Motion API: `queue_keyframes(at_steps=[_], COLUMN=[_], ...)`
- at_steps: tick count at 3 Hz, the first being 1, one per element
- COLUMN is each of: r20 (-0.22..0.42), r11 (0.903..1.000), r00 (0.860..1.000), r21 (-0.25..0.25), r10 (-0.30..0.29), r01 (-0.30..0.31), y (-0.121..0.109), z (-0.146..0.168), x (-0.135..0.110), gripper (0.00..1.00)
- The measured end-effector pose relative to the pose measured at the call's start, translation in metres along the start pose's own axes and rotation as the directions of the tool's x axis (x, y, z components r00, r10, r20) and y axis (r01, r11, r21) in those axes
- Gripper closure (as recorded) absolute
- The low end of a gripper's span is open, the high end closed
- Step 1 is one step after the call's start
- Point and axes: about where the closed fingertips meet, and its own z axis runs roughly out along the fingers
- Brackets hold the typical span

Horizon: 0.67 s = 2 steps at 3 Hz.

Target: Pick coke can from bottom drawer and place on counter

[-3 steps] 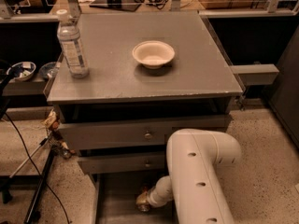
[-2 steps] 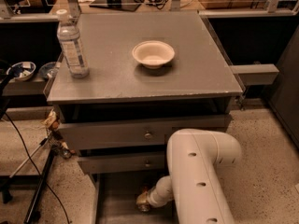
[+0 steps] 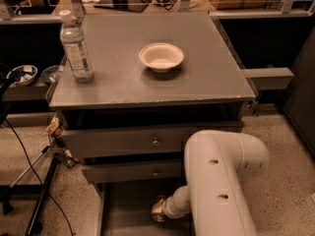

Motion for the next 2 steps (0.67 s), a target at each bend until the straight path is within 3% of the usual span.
queue_keyframes(at_steps=[2], r20=[0.072], r11=[0.9892], r00=[0.992], r21=[0.096], r10=[0.104], r01=[-0.111], y=[-0.046], z=[-0.084], x=[0.015], gripper=[1.0])
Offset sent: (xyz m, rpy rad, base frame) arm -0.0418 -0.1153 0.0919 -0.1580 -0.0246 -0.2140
